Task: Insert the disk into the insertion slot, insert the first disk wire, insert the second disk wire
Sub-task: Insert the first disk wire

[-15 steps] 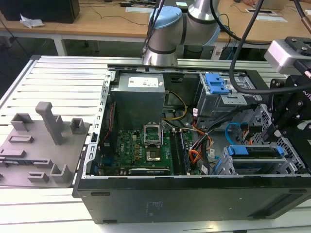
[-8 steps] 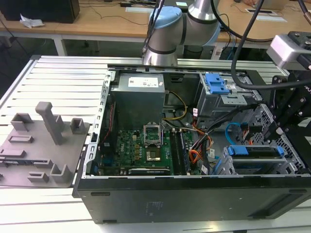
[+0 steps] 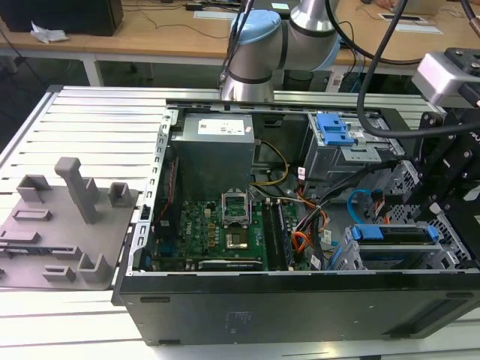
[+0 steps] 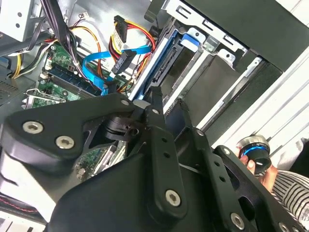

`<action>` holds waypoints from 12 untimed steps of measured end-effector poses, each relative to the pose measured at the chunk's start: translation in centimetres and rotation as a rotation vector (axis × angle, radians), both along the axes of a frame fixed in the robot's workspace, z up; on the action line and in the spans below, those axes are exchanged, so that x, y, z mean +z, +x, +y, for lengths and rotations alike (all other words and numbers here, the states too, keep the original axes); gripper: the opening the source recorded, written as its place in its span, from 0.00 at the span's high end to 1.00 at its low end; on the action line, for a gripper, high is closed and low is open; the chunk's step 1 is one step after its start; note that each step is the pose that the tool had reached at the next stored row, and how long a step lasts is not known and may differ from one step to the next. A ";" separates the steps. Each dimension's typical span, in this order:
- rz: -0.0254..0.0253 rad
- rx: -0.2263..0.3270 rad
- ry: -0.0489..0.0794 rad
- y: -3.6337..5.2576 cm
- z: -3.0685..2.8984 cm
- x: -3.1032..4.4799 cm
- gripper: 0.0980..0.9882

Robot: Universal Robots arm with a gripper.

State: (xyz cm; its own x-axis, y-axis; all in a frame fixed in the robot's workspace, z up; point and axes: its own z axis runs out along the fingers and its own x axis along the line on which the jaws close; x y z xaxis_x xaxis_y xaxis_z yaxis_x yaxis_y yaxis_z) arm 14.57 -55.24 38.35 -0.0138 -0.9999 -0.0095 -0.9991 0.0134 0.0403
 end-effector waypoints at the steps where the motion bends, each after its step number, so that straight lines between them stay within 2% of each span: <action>1: 0.0000 0.000 0.000 0.00 0.05 0.01 0.77; 7: 0.0001 0.000 0.000 0.00 1.01 -0.02 0.77; 12: 0.0000 0.000 0.000 0.00 2.70 -0.01 0.77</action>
State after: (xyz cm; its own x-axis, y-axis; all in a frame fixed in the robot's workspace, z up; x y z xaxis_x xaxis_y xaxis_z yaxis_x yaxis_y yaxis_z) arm 14.57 -52.53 38.34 -0.0138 -0.9999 -0.0097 -0.9991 0.0134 0.0403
